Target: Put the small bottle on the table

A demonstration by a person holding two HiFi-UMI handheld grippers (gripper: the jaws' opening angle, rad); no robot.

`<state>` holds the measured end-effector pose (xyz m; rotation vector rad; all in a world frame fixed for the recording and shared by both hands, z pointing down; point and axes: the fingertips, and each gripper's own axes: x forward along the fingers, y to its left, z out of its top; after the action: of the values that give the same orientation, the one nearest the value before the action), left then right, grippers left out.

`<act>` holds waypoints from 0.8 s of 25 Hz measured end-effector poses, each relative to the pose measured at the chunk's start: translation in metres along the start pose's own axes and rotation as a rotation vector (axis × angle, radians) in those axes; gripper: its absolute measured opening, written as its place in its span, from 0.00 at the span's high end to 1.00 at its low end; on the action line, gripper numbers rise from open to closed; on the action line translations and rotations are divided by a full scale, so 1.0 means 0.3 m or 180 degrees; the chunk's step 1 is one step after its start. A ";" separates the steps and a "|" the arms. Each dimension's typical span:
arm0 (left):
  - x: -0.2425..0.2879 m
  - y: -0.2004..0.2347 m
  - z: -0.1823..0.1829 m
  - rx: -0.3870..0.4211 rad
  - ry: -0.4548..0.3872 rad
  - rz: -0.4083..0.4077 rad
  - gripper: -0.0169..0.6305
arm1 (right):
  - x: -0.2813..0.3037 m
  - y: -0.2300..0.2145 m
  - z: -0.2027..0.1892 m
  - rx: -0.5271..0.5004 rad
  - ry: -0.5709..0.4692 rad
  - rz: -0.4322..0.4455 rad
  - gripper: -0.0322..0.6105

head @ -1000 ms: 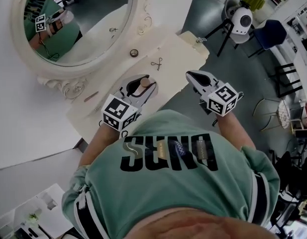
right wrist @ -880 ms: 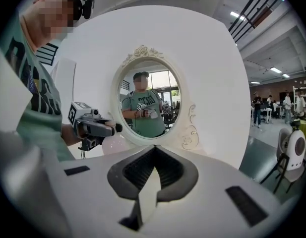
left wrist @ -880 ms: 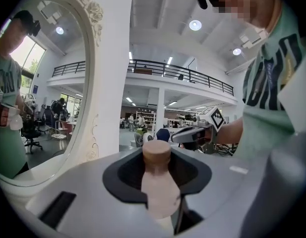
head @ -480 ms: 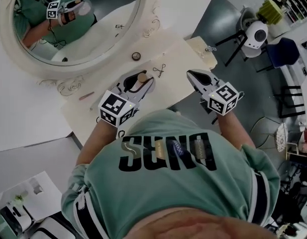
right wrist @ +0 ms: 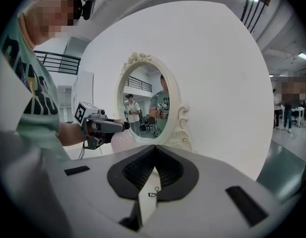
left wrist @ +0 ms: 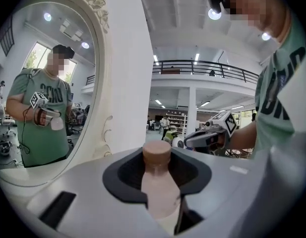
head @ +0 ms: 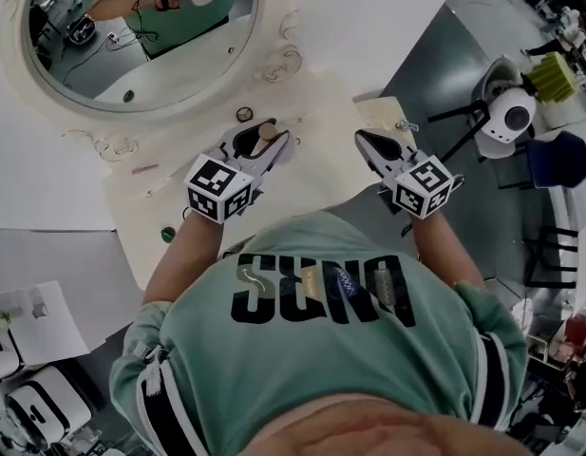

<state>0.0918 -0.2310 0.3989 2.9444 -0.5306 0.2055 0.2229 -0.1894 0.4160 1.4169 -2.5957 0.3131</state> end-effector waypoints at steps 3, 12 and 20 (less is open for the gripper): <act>0.039 0.029 0.016 0.0077 0.0034 -0.0019 0.77 | 0.025 -0.053 0.035 -0.0014 -0.0075 -0.0059 0.96; 0.174 0.210 0.011 0.0239 0.0092 -0.0146 0.77 | 0.186 -0.191 0.046 0.0017 -0.0179 -0.0340 0.96; 0.360 0.362 -0.079 0.0127 0.0084 -0.0074 0.77 | 0.314 -0.344 -0.042 0.0081 -0.0187 -0.0429 0.96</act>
<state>0.1509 -0.3643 0.4520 2.9805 -0.4940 0.2549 0.2602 -0.3167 0.4619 1.6240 -2.5335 0.2908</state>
